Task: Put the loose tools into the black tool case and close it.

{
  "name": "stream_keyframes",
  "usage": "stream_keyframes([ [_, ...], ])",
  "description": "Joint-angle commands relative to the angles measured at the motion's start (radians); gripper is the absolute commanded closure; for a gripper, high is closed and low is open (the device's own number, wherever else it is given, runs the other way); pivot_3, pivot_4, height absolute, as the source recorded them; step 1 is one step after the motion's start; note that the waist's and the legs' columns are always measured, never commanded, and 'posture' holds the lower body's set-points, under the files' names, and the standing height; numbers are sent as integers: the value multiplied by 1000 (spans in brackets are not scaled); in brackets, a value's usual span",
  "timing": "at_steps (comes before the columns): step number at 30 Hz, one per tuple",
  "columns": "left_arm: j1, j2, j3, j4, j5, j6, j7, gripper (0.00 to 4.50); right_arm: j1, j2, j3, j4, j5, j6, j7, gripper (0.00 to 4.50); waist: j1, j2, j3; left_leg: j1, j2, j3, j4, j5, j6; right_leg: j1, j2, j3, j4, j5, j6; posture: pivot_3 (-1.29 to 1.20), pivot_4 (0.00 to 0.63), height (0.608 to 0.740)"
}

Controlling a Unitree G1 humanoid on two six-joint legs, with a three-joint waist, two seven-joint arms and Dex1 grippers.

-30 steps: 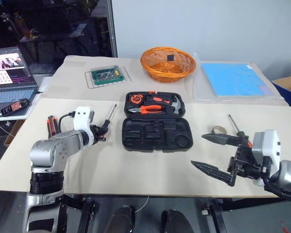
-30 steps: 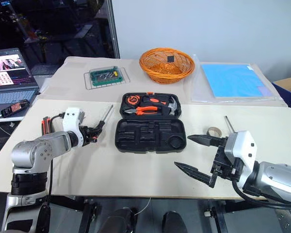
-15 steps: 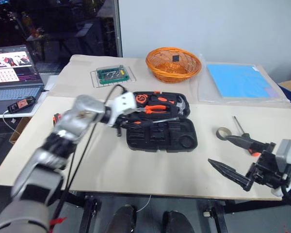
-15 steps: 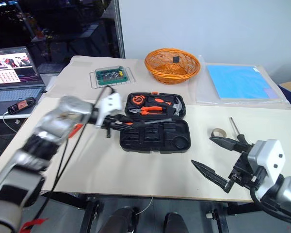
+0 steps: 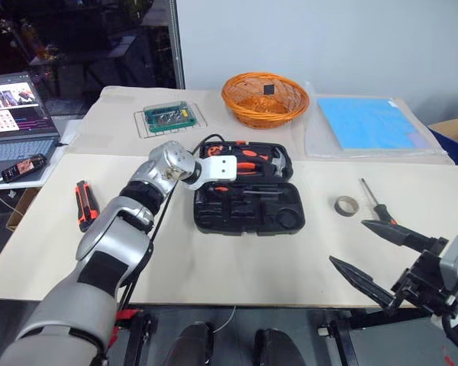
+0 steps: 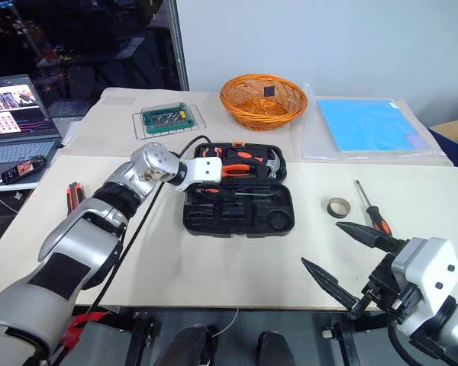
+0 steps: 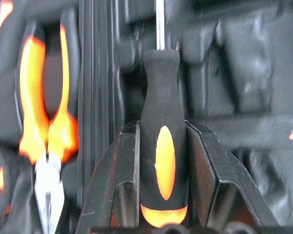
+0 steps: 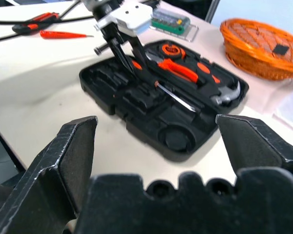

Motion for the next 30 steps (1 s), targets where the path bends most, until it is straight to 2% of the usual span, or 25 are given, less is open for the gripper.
stream_keyframes([
  [1,-46,17,61,-8,-6,10,-26,3258,-3,-3,-35,-20,9,-31,-9,0,0,0,0,0,0,0,0,0,0,0,0,0,0,0,0,0,150,740],
  [7,-50,3,47,23,78,11,24,3258,-33,-4,12,-23,-8,-30,-34,0,3,0,0,0,-1,1,0,0,1,0,0,0,0,3,-5,0,150,740],
  [12,-59,-16,39,43,127,-20,45,3258,-30,-6,4,-28,-3,-29,-35,0,4,0,0,0,-1,1,1,0,1,0,0,0,0,3,-3,0,150,740],
  [14,-62,-14,75,37,107,-28,52,2560,-23,-4,-1,-34,-1,-28,-36,0,4,0,0,0,-1,1,1,0,1,0,0,0,0,3,-3,0,150,740],
  [17,-60,-2,198,-20,-33,40,-74,1622,-13,-1,-7,-45,9,-26,-44,0,3,0,0,0,-1,1,1,0,1,0,0,0,1,3,-4,0,150,740],
  [20,-40,22,302,-94,-147,199,-172,1622,-7,2,-3,-49,11,-28,-50,0,-2,0,0,-1,-1,1,2,0,1,0,0,0,1,3,-4,0,150,740],
  [23,64,16,411,-240,-241,415,-72,2404,-17,4,23,-46,6,-25,-62,0,-10,1,0,-1,-1,1,2,0,2,0,0,0,1,4,-5,0,150,740],
  [25,134,-7,459,-353,-274,517,27,3175,-23,4,31,-44,6,-23,-70,0,-11,3,-2,0,0,1,4,0,2,1,0,1,2,4,-5,0,150,740],
  [28,291,-94,499,-551,-281,557,237,4404,-37,4,51,-38,-3,-19,-94,0,-10,3,-2,1,0,1,6,0,2,1,0,1,3,4,-6,0,150,740],
  [30,370,-146,500,-628,-265,570,354,4464,-46,6,70,-38,-14,-15,-113,0,-2,3,-2,1,0,1,7,0,2,2,0,2,3,5,-6,0,150,740],
])
